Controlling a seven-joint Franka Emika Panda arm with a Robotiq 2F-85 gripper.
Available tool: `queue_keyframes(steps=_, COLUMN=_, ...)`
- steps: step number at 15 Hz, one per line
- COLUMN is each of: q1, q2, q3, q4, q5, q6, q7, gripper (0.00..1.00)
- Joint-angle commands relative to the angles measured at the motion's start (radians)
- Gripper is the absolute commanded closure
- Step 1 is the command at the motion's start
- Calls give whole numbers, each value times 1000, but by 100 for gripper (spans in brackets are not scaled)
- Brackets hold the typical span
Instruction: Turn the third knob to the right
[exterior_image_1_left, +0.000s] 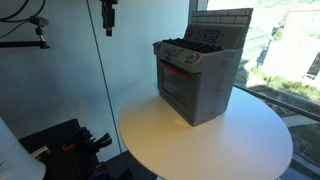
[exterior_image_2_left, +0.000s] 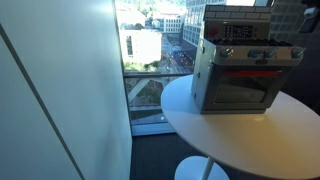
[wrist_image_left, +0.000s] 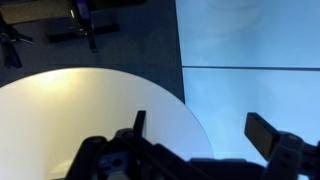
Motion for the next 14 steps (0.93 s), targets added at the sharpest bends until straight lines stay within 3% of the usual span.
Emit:
queue_keyframes(steps=1, q1=-15, q2=39, q3=10, q4=67, q5=-28, q6=9, q7=11, gripper=0)
queue_keyframes(steps=14, q1=-57, q2=115, q3=2, q4=158, q5=-210, q6=172, q7=145, gripper=0)
